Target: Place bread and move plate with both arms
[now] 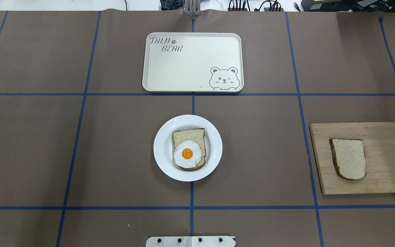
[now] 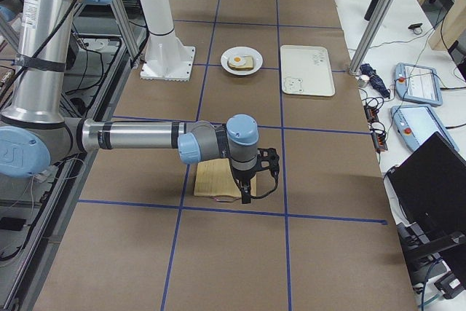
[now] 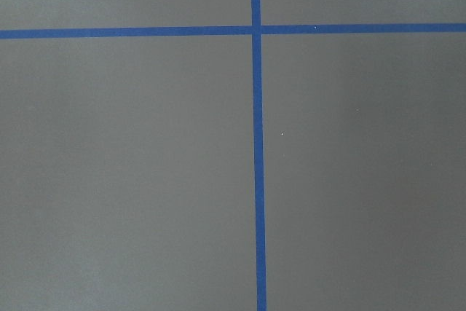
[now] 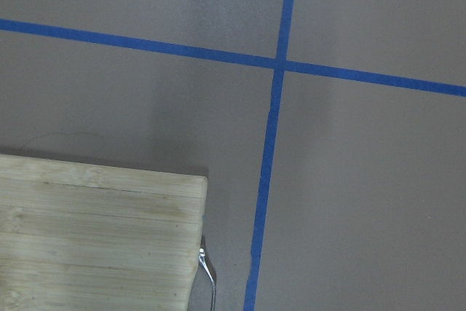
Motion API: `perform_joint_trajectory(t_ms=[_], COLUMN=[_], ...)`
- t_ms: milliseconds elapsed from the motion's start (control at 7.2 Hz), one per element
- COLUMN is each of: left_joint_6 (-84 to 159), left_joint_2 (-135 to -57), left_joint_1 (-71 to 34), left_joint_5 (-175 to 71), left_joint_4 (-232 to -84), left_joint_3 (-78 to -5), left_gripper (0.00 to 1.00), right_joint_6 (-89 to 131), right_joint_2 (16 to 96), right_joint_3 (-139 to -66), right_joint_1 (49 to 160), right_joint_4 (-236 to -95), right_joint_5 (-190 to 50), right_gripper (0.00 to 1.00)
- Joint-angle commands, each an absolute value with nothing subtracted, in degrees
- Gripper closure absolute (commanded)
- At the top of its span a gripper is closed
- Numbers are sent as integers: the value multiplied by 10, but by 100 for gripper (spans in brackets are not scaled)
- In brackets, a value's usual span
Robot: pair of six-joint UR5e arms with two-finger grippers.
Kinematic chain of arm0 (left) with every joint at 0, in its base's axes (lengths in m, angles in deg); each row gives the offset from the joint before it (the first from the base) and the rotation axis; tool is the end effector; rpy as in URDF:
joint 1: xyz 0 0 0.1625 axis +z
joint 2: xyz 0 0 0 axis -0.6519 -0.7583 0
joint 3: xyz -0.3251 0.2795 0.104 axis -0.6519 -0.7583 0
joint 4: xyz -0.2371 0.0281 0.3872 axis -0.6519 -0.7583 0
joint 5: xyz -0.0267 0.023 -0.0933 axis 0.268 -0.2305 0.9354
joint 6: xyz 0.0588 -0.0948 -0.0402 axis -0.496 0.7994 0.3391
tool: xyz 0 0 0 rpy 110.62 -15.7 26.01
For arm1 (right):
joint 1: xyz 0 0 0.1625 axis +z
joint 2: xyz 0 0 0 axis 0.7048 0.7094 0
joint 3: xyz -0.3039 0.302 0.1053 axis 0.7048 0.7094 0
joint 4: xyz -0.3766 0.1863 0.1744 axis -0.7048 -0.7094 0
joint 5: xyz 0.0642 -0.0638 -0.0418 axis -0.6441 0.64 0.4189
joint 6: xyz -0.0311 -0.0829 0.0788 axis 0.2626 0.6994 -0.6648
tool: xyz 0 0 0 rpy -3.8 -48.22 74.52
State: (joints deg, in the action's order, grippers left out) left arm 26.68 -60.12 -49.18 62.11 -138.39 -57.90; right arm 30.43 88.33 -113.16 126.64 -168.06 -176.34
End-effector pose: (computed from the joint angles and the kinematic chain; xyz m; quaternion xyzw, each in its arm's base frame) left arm -0.0474 -0.4208 0.6489 0.0436 0.3892 -0.0059 0.9201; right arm -0.0076 -0.4623 0.6538 0.0533 -0.3444 -0.0441 0.9363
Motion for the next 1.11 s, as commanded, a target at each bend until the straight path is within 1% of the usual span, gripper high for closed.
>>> perform_joint_trajectory(t_ms=[0,278,417,556,694,833,972], left_joint_6=[267,266,261,261,273,293,286], left_joint_2=[-602,-612,-613,-618,-673,-687,-684], left_joint_1=[-491,-490,-491,-491,-491,-491,-491], left_joint_5=[622,623,625,625,625,639,641], left_joint_4=[-1387,-1390,-1440,-1508,-1576,-1564,-1569], left_joint_3=[-584,-594,-605,-595,-558,-543,-544], left_gripper=[1,1,1,1,1,1,1], right_joint_6=[305,309,307,300,271,190,110], right_joint_2=[883,882,880,881,881,880,881], right_joint_3=[-1132,-1135,-1135,-1135,-1135,-1149,-1150], right_joint_1=[1266,1266,1266,1266,1266,1260,1236], right_joint_4=[-1681,-1680,-1648,-1620,-1619,-1601,-1555], right_joint_5=[-1764,-1766,-1775,-1798,-1853,-1861,-1862], right_gripper=[0,0,0,0,0,0,0])
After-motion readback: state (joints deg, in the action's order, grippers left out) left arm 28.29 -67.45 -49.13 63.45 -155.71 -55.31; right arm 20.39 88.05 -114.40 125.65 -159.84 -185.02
